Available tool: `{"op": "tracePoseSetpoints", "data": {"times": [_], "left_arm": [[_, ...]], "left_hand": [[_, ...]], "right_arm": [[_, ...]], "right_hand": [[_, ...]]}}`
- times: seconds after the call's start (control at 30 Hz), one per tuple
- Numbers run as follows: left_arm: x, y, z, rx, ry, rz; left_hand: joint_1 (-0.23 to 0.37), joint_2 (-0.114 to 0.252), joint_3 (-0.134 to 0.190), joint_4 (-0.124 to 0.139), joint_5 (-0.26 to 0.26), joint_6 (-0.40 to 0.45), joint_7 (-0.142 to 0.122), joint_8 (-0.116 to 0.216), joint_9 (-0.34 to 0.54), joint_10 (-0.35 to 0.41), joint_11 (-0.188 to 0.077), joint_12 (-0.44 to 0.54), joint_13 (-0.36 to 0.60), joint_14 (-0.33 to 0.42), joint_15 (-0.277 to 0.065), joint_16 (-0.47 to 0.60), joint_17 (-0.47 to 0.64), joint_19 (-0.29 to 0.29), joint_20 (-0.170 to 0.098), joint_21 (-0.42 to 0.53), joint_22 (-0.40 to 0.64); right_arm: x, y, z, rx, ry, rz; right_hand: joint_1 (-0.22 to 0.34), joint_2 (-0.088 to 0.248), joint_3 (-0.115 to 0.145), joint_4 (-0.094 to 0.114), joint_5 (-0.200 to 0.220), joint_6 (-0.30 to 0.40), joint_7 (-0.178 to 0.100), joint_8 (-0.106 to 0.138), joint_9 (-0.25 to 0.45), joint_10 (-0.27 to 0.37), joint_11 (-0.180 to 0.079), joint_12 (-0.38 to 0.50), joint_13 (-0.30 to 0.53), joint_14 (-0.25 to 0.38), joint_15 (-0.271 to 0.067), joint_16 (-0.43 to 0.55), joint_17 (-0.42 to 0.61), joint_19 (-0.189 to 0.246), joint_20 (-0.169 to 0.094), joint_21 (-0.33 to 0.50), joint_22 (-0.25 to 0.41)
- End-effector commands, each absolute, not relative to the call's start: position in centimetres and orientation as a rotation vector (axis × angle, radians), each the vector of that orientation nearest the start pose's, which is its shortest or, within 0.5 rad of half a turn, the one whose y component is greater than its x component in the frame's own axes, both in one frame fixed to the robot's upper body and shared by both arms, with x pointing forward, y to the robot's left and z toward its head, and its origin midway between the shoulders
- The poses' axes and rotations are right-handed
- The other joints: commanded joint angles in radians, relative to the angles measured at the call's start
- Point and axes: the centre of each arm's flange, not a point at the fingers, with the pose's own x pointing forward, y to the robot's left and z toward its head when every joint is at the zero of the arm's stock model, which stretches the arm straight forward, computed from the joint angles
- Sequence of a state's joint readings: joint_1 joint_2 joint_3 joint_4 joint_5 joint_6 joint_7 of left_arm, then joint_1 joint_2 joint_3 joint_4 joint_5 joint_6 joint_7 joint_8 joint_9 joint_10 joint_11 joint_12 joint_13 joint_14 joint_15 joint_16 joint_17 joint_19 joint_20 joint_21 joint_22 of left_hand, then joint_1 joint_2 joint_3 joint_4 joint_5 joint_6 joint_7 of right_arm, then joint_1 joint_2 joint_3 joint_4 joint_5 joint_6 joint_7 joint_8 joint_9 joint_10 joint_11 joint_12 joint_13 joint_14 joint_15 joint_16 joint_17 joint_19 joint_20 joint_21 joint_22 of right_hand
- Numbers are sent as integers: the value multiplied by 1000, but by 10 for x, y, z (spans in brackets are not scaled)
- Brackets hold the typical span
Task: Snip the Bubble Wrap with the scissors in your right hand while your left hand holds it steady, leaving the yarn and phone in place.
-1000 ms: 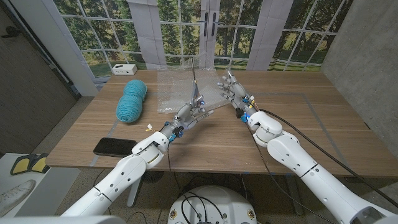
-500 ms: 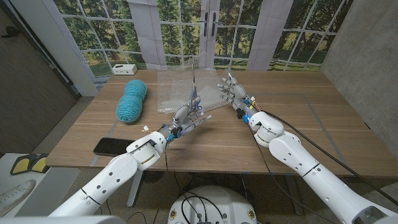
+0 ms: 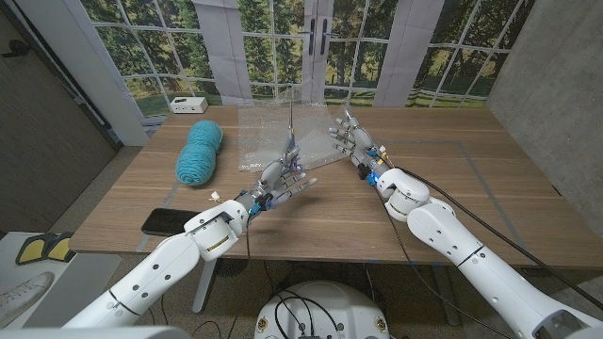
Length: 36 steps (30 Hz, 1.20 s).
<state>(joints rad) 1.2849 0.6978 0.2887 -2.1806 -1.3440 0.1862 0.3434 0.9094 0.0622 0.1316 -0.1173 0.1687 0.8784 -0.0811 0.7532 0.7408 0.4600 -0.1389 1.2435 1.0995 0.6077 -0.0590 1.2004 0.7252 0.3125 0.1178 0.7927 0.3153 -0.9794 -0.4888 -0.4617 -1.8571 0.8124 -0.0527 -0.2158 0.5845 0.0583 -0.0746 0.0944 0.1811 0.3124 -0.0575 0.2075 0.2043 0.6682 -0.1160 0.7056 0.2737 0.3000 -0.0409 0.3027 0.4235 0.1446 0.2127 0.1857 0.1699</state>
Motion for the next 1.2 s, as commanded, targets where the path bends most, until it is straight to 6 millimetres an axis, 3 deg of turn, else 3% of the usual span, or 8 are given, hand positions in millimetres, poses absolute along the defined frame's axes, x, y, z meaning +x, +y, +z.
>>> {"op": "tracePoseSetpoints", "data": {"times": [0.03,0.23,0.53,0.63,0.7,0.8,1.07,1.2], "left_arm": [[473,182,-84,-565,-36,-421],[467,191,-84,-549,-36,-388],[461,195,-87,-531,-11,-369],[460,197,-88,-515,-11,-366],[459,199,-88,-505,-7,-361],[459,201,-88,-487,-5,-358],[460,207,-86,-406,-33,-327],[460,214,-82,-362,-54,-303]], "left_hand": [[-6,-1,2,-6,8,76,75,-10,-4,55,-50,0,-1,11,-136,3,4,10,0,10,-2],[-10,1,2,-7,8,75,75,-17,-9,57,-50,0,-2,13,-137,1,2,9,0,14,-6],[-44,-24,-14,-1,7,67,80,-40,-31,49,-55,-4,-1,18,-137,-18,4,11,-2,21,-16],[-90,-49,-37,14,7,72,87,-54,-49,50,-51,-6,-5,8,-128,-42,-9,12,-2,22,-21],[-118,-73,-55,20,9,71,64,-63,-57,51,-47,-12,-15,19,-129,-51,-14,13,-1,24,-27],[-139,-87,-67,26,10,66,59,-71,-61,45,-47,-14,-14,19,-124,-55,-8,12,0,24,-31],[-241,-157,-128,58,18,55,81,-98,-79,36,-28,-25,-29,23,-104,-87,-20,8,19,20,-46],[-271,-173,-147,69,26,51,89,-105,-78,32,-21,-27,-32,15,-93,-96,-16,6,29,17,-53]], "right_arm": [[568,-140,-14,264,-455,441],[567,-142,-15,292,-508,446],[568,-143,-14,271,-505,454],[568,-142,-14,263,-502,457],[568,-141,-14,262,-499,458],[569,-140,-15,260,-499,461],[569,-137,-15,267,-486,465],[570,-136,-14,264,-484,469]], "right_hand": [[-4,-2,-1,-7,6,10,-4,7,2,10,1,-5,-2,12,-94,2,1,-6,1,5,6],[-9,-4,-1,-17,6,11,-2,8,1,-35,-17,-42,-17,-15,-133,-11,-10,23,-6,15,5],[-19,-4,-2,-20,5,2,-7,6,0,-70,-14,-73,-26,-37,-123,-21,-22,29,-1,13,4],[-20,-4,-2,-21,5,4,-8,7,0,-62,-15,-72,-27,-33,-124,-20,-24,27,-1,12,4],[-22,-4,-2,-21,5,6,-8,8,0,-55,-17,-73,-28,-28,-123,-18,-26,24,0,10,4],[-23,-5,-2,-22,5,10,-9,10,0,-45,-17,-72,-29,-27,-124,-18,-28,21,0,8,4],[-26,-4,-2,-23,5,17,-9,13,0,-31,-18,-73,-32,-21,-125,-16,-32,17,0,6,4],[-28,-4,-3,-24,5,22,-11,15,0,-26,-19,-74,-33,-18,-124,-14,-34,14,1,5,4]]}}
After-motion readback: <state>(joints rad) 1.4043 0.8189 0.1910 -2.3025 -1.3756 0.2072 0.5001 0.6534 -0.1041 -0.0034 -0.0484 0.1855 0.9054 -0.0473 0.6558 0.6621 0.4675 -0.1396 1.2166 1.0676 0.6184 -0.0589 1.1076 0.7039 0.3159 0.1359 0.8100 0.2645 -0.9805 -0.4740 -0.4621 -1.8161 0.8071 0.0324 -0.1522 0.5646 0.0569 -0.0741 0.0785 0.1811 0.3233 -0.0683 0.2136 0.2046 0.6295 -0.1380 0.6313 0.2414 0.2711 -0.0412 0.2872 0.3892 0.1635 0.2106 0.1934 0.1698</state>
